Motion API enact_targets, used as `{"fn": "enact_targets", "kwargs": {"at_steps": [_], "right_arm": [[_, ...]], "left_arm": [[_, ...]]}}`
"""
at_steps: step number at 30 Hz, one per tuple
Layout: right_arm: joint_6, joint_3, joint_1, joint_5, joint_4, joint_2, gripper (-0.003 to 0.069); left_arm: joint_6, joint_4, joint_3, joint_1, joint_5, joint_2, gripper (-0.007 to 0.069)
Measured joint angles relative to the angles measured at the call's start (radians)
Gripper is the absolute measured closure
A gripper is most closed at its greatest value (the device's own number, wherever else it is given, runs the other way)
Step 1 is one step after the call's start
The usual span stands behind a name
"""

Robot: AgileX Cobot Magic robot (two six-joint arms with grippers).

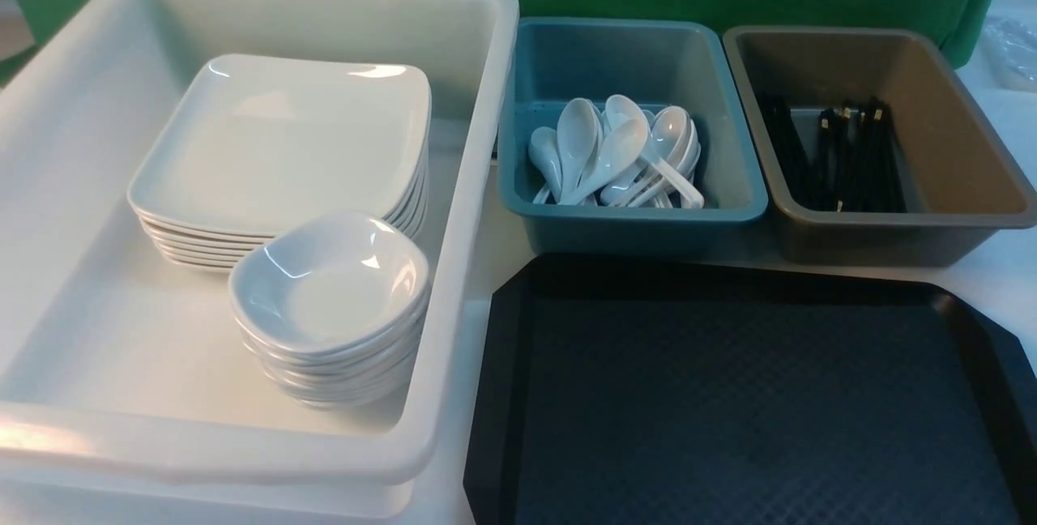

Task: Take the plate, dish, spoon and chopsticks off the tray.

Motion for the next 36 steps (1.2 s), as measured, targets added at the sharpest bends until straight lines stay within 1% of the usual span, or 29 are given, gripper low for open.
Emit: {"fn": "enact_targets", "kwargs": {"at_steps": [23,31,36], "right_arm": [[0.0,0.0,0.0,0.0,0.0,0.0,0.0477],[0.0,0.0,0.0,0.0,0.0,0.0,0.0474],[0.0,0.0,0.0,0.0,0.0,0.0,0.0459]], "left_arm": [[0.0,0.0,0.0,0.0,-0.014,0.0,0.0619],[-0.001,0.0,0.0,0.0,-0.014,0.0,0.0619],[-0.001,0.0,0.0,0.0,-0.014,0.0,0.0619]]}}
